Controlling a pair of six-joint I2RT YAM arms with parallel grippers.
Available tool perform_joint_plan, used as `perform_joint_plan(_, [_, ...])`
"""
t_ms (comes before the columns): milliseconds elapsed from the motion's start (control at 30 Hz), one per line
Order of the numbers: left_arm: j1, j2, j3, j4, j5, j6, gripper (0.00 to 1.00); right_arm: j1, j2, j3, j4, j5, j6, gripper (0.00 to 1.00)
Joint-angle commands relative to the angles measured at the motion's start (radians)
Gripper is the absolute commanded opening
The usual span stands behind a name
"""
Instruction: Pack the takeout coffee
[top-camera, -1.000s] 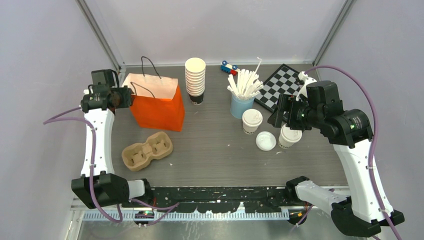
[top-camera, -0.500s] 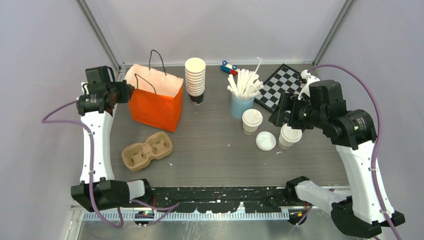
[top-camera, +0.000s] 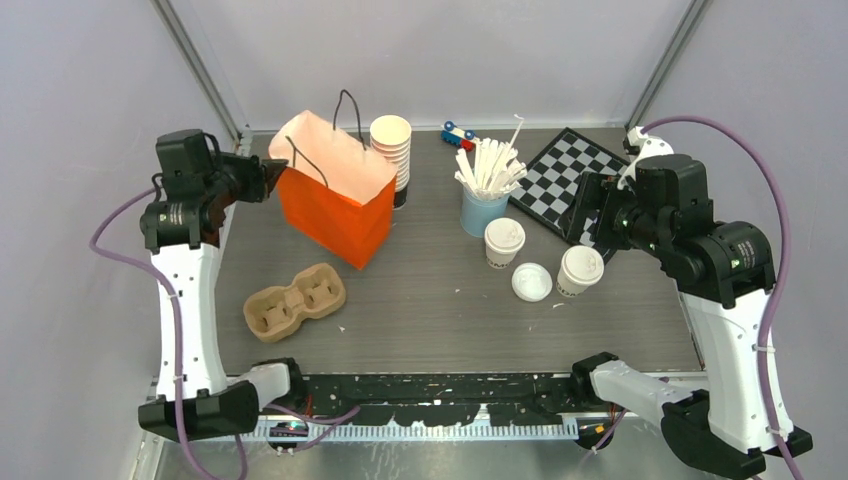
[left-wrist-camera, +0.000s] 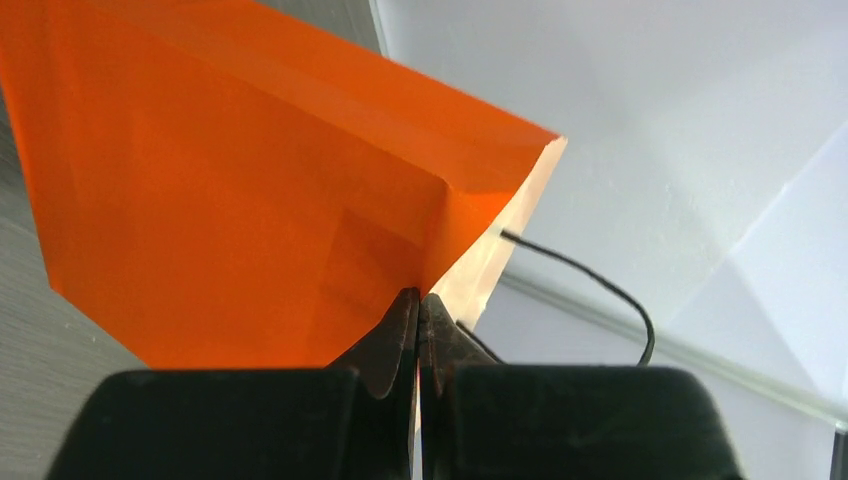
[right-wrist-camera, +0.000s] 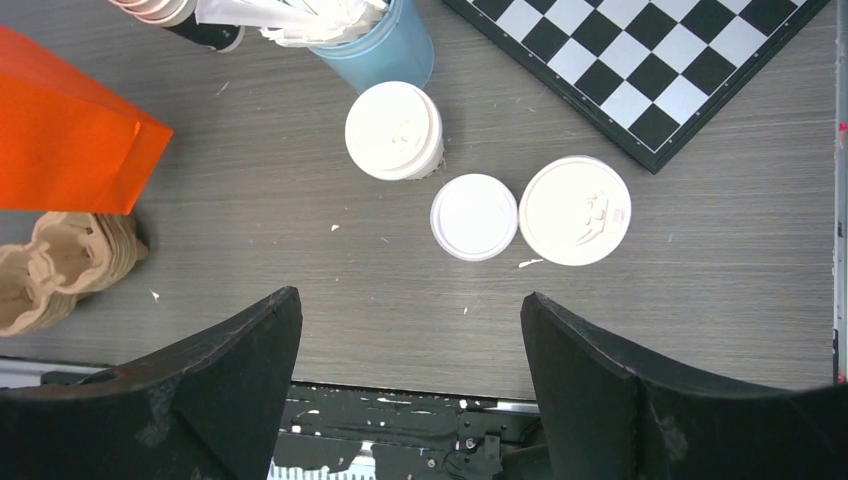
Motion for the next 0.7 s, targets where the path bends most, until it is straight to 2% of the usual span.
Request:
perform_joint_plan(0, [-0.09,-0.035,0.036,0.041,0.101,0.018,0.0,0.003,-0.001,0.023,0.037,0.033,-0.003,0.85])
perform_joint_plan(333, [-0.42,0.019,0.018,0.049,0.081,0.067,0.0,0.004,0.014,0.014,0.055,0.036,0.0,0.85])
perform_joint_plan(433, [-0.461,0.037,-0.005,0.042,0.101,0.135,0.0,0.004,0.015,0.002,0.059,0.037,-0.001,0.85])
perform_joint_plan(600, [-0.472,0.041,-0.126,0.147,0.227,0.149,0.0,0.003,0.017,-0.011,0.047,0.041,-0.004,0.85])
perform_joint_plan(667, [-0.482,0.054,-0.12,0.129,0.236,0.165,0.0,0.003,0.025,-0.008,0.031,0.056,-0.004,0.85])
